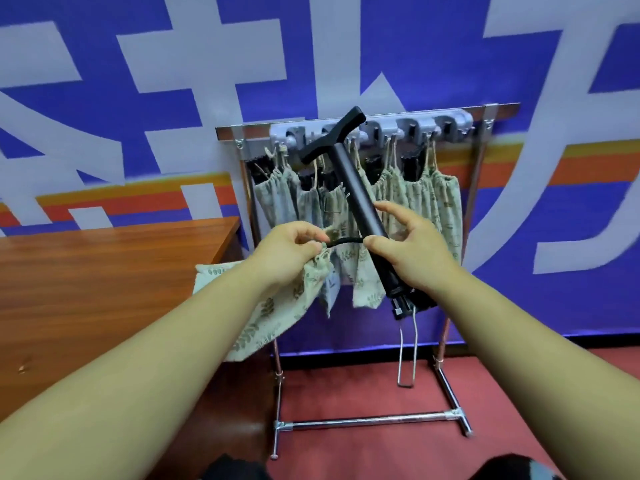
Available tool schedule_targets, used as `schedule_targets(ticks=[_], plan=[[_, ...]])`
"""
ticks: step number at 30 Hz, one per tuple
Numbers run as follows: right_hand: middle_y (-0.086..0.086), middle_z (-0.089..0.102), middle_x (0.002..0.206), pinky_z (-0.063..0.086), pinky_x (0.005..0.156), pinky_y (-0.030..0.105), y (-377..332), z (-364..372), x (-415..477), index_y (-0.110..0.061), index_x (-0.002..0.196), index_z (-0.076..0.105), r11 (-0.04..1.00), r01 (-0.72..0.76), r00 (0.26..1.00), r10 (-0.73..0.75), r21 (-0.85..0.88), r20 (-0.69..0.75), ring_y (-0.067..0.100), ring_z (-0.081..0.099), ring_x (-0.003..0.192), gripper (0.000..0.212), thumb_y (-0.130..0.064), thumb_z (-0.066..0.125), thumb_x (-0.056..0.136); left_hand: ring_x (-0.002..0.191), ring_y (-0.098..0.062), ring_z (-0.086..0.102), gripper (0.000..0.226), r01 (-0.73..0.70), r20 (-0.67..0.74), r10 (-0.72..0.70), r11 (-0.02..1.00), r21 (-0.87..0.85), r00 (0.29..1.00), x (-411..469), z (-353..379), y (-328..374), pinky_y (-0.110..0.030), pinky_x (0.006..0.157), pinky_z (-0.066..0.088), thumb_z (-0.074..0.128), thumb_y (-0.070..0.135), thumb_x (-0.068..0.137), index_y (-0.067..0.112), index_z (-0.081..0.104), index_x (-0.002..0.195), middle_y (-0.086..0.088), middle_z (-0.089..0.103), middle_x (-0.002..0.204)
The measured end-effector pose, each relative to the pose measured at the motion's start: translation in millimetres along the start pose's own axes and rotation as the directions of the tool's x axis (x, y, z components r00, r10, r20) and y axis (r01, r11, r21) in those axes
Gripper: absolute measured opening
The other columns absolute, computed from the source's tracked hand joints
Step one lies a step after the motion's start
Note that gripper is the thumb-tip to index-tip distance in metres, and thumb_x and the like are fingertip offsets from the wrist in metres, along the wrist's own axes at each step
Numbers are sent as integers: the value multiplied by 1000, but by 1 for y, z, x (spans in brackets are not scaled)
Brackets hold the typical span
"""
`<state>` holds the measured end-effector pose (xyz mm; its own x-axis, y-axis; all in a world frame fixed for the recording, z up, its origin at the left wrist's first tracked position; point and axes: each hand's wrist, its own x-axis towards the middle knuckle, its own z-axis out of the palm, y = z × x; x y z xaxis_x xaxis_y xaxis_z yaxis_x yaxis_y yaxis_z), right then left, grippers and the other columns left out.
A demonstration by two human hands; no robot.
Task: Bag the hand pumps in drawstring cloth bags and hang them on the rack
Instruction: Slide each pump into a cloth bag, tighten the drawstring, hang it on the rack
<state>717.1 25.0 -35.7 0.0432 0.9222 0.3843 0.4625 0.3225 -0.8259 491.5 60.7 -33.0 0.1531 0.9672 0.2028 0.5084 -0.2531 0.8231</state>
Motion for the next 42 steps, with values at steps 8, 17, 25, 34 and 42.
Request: schedule_targets(ticks=[8, 17, 25, 34, 42], plan=[[-8, 62, 109, 46, 83, 26, 13, -57, -18, -50, 134, 52, 998, 13, 996, -18, -62, -83, 10, 62, 91, 60, -42, 75, 79, 98, -17, 72, 19, 21, 76, -13, 994, -107, 997, -13, 54, 30, -36, 87, 58, 68, 17, 96, 34, 76, 97, 10, 77, 103], [-9, 61, 81, 48, 73, 29, 21, -74, -28, -53, 131, 53, 994, -26, 990, 11, -105, -138, 7, 55, 73, 60, -44, 73, 75, 79, -10, 52, 22, 111, -41, -120, 980, -163, 992, -19, 77, 5, -12, 57, 42, 63, 10, 98, 27, 77, 102, 18, 72, 78], [-20, 59, 101, 48, 72, 19, 10, -73, -36, -52, 134, 51, 993, 1, 993, -15, -115, -118, 6, 61, 86, 59, -39, 72, 81, 72, -10, 61, 16, 225, -132, -238, 969, -104, 962, -24, 77, -30, -21, 65, 48, 69, 6, 93, 13, 75, 107, -7, 73, 101], [-22, 53, 89, 43, 74, 21, 38, -57, -62, -53, 134, 52, 993, -55, 998, 53, -102, -19, -1, 55, 76, 59, -36, 74, 82, 61, -11, 58, 22, 271, -61, -275, 960, -72, 959, -38, 96, -86, -21, 61, 46, 61, 7, 97, 24, 75, 94, -4, 74, 86], [5, 55, 61, 50, 67, 31, 114, -30, -85, -54, 129, 54, 987, -154, 988, 153, -55, -17, 13, 51, 56, 57, -25, 71, 82, 72, -13, 63, 27, 435, 43, -442, 893, 119, 896, -60, 148, -188, -20, 64, 48, 61, 8, 96, 12, 74, 119, -6, 73, 109]])
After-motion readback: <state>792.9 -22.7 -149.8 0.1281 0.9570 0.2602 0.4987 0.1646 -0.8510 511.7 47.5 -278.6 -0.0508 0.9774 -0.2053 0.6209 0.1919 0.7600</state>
